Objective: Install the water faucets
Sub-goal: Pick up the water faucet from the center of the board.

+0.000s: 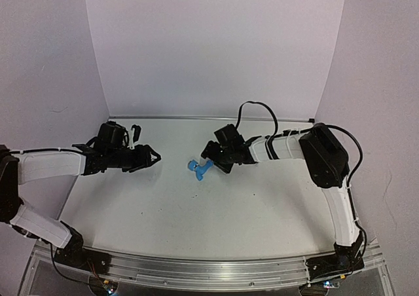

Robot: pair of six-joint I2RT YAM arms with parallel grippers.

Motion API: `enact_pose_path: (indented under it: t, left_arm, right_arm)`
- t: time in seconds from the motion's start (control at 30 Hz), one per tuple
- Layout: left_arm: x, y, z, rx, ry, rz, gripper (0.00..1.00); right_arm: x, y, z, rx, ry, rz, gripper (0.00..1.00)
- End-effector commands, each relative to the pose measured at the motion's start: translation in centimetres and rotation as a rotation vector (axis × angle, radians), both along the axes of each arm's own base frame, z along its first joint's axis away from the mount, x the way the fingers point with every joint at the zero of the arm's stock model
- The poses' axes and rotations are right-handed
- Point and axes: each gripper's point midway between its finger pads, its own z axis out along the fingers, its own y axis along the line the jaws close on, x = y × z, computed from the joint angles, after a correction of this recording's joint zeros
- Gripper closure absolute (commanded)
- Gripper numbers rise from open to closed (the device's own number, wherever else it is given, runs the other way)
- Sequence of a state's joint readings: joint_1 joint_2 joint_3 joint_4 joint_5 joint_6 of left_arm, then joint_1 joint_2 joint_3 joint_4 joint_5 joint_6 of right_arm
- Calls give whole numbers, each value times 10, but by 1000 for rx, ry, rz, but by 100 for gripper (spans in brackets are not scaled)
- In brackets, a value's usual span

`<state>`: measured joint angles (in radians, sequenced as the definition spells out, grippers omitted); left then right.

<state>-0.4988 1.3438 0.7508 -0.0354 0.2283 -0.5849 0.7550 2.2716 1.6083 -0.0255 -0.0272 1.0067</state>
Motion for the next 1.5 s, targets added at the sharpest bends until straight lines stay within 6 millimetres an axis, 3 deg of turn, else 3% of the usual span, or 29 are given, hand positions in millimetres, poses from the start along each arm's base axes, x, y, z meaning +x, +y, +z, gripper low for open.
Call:
enact_pose_path:
  t: [0.0, 0.13, 0.3, 0.43, 0.53, 0.67, 0.83, 0.97, 1.2, 1.47]
  left_arm:
    - [-3, 24, 39, -15, -136, 108, 39]
    - [-15, 35, 55, -27, -186, 122, 39]
    - [-25, 44, 61, -14, -210, 133, 39]
    - [-27, 56, 64, 36, -219, 167, 37]
    - [-31, 59, 69, 33, -228, 171, 33]
    - [-35, 67, 67, 6, -225, 225, 24]
    - [-38, 71, 73, -53, -245, 258, 25]
    - [-44, 60, 76, -119, -255, 204, 27]
    - [-59, 8, 67, -272, -188, -72, 13]
    - [-38, -41, 51, -316, -138, -269, 16]
  right_arm:
    - [6, -16, -8, -136, -57, -174, 24]
    - [0, -15, -21, -249, -68, -190, 28]
    - [4, -9, -35, -307, -53, -195, 33]
    - [6, -10, -39, -327, -46, -216, 45]
    - [3, -11, -41, -310, -25, -233, 60]
    - [0, 1, -33, -252, -8, -233, 69]
    - [0, 7, -26, -204, 4, -256, 86]
    - [0, 11, -9, -171, -20, -260, 94]
    - [-6, 25, 48, 16, -115, -190, 100]
    - [-25, 28, 113, 153, -215, -125, 100]
